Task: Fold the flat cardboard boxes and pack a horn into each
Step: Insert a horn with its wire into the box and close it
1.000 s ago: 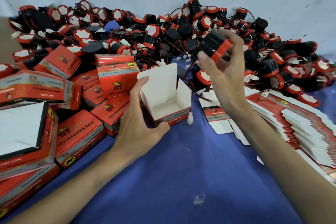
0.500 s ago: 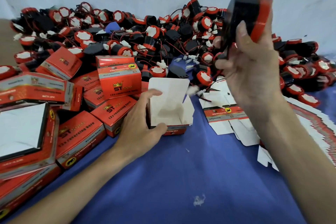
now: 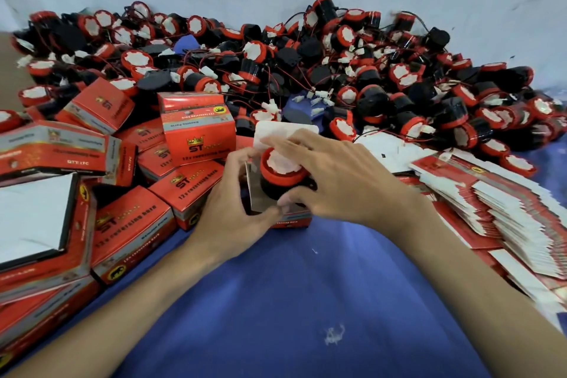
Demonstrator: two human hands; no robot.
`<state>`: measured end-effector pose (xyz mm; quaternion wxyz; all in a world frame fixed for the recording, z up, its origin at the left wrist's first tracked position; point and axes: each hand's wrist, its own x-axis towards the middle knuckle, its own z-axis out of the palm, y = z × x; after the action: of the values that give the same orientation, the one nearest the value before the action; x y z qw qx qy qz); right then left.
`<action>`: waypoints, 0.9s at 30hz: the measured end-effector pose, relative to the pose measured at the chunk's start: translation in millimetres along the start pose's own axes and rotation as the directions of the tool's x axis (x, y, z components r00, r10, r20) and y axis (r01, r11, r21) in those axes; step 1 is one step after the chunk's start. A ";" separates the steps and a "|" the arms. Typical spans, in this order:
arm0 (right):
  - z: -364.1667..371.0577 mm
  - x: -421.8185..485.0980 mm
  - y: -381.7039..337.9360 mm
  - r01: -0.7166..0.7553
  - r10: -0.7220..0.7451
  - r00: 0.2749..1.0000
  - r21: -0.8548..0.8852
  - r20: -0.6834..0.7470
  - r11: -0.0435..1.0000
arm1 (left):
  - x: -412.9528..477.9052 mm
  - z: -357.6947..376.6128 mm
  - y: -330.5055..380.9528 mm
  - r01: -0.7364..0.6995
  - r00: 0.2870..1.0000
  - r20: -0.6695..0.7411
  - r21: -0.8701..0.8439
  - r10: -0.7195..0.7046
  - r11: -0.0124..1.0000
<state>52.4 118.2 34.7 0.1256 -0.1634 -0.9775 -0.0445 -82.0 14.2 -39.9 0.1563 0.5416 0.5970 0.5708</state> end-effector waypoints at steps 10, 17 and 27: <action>23.6 -6.9 7.1 0.003 0.009 0.993 0.103 -0.115 0.995 | 1.3 -1.0 -3.6 0.039 0.999 -0.018 -0.105 -0.041 0.994; 22.3 -7.3 12.1 0.173 -0.142 0.974 0.174 -0.178 0.969 | 2.0 -0.8 -4.6 0.065 0.995 -0.068 -0.093 -0.072 0.994; 22.4 -4.2 16.5 -0.020 0.016 1.000 0.136 0.026 0.990 | 2.6 2.7 0.4 0.056 0.995 -0.090 0.046 -0.052 0.997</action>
<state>56.5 135.4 12.7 0.1245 -0.1636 -0.9783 0.0257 -80.5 17.7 -39.3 0.1321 0.5030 0.6313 0.5753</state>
